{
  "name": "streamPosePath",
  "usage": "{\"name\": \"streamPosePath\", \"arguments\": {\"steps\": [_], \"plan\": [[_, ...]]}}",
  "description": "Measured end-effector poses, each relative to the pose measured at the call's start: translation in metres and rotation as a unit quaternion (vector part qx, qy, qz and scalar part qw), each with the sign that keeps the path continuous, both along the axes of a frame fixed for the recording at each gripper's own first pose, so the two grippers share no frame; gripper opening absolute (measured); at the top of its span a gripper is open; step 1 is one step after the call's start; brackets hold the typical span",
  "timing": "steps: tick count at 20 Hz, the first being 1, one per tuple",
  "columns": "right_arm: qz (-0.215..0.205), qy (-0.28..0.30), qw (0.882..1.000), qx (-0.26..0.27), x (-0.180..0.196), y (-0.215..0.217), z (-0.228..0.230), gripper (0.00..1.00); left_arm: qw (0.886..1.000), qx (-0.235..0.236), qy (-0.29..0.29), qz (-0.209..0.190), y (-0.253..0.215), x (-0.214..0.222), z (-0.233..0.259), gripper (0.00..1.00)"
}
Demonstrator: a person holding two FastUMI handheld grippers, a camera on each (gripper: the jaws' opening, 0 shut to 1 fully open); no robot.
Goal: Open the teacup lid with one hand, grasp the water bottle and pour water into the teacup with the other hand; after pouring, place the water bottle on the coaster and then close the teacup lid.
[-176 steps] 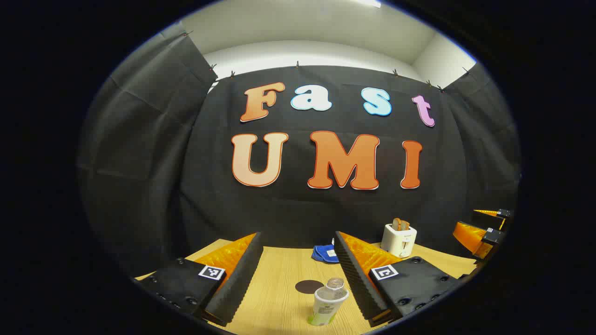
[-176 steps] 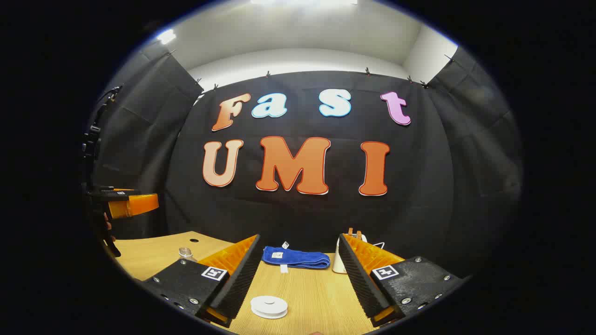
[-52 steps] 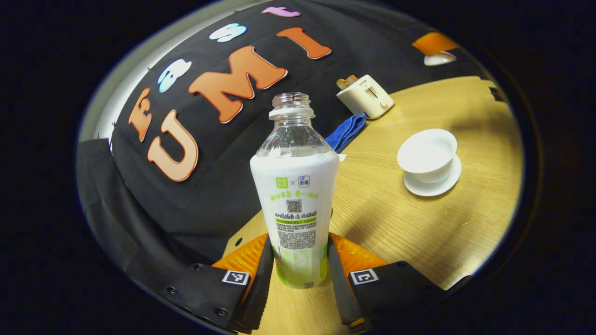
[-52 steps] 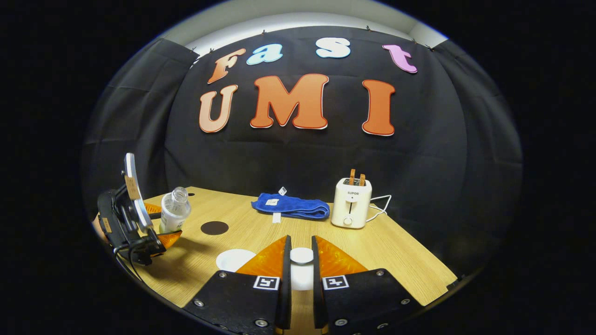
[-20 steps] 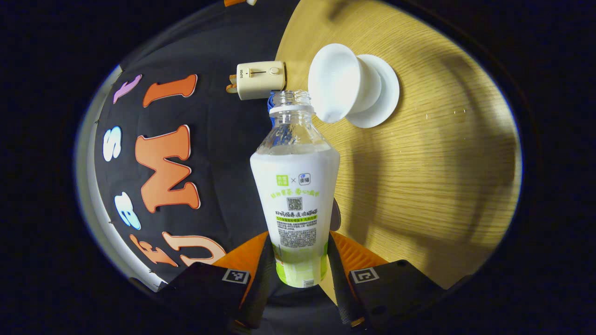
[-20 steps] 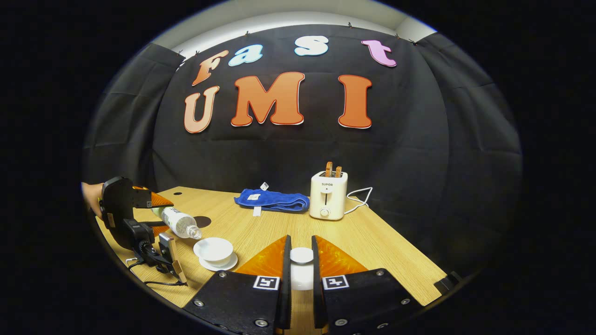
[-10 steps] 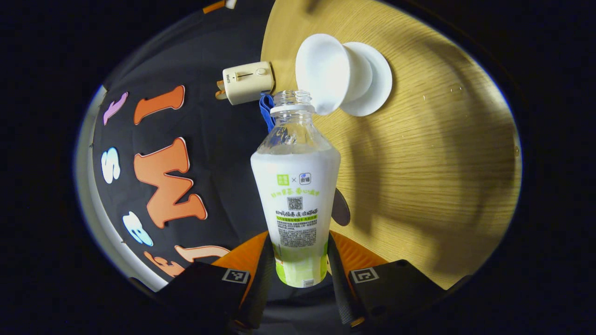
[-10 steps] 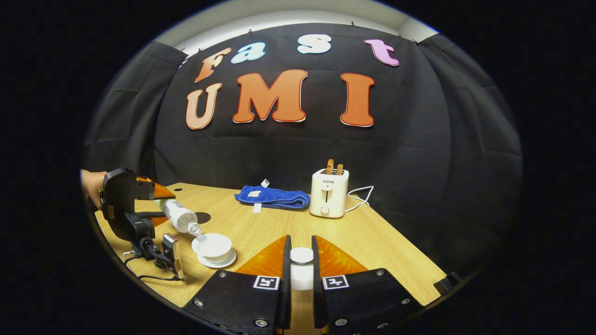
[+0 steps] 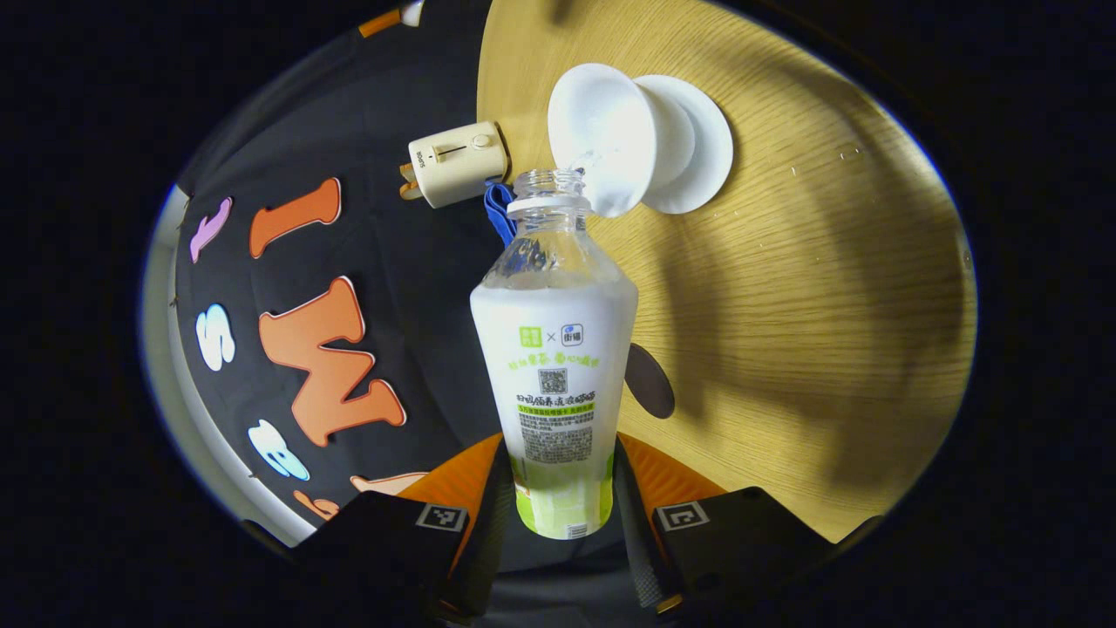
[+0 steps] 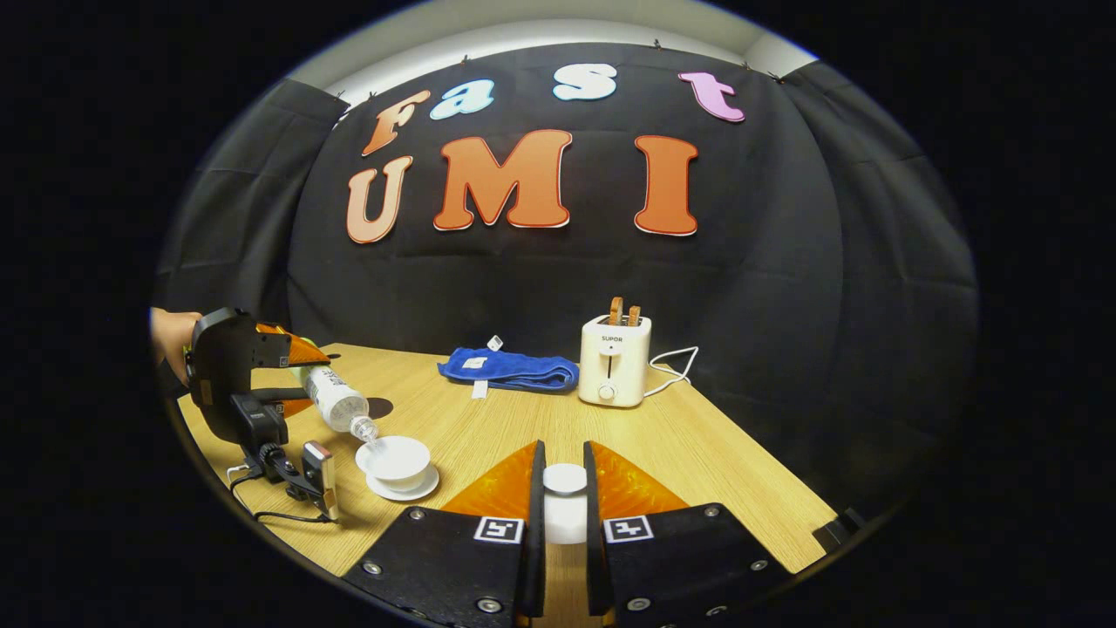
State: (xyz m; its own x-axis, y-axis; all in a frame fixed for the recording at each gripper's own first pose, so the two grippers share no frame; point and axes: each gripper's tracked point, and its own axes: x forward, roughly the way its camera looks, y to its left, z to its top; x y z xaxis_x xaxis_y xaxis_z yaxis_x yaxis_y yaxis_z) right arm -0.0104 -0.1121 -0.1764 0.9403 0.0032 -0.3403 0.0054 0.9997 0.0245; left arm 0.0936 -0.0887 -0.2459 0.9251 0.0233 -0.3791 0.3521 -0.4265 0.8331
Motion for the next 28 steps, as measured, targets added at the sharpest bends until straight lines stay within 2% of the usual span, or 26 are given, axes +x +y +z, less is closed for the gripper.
{"name": "streamPosePath", "arguments": {"steps": [2, 3, 8, 9, 14, 15, 18, 19, 28], "plan": [[0.002, 0.002, 1.0, 0.001, -0.001, 0.001, -0.002, 0.19, 1.0, 0.005, -0.003, -0.006, -0.003, -0.002, 0.002, 0.61], [0.001, 0.003, 1.0, 0.0, 0.0, 0.0, -0.003, 0.19, 1.0, 0.008, -0.004, -0.008, -0.004, -0.002, 0.003, 0.64], [0.004, 0.005, 1.0, -0.001, -0.002, 0.0, -0.005, 0.19, 0.999, 0.026, -0.015, -0.023, -0.01, 0.002, 0.01, 0.64], [0.004, 0.005, 1.0, -0.001, -0.002, -0.001, -0.005, 0.19, 0.999, 0.028, -0.015, -0.025, -0.011, 0.002, 0.01, 0.61], [0.001, 0.006, 1.0, 0.001, -0.003, -0.005, -0.007, 0.19, 0.998, 0.046, -0.024, -0.044, -0.021, 0.006, 0.015, 0.61], [0.002, 0.008, 1.0, 0.0, -0.004, -0.005, -0.008, 0.19, 0.997, 0.05, -0.028, -0.048, -0.025, 0.009, 0.017, 0.64], [0.001, 0.008, 1.0, -0.001, -0.004, -0.008, -0.008, 0.19, 0.997, 0.055, -0.029, -0.055, -0.029, 0.009, 0.016, 0.64], [0.0, 0.008, 1.0, 0.0, -0.005, -0.008, -0.008, 0.19, 0.996, 0.058, -0.03, -0.056, -0.03, 0.009, 0.017, 0.61], [0.002, 0.007, 1.0, 0.0, -0.004, -0.009, -0.008, 0.19, 0.993, 0.082, -0.049, -0.07, -0.036, 0.014, 0.033, 0.64]]}}
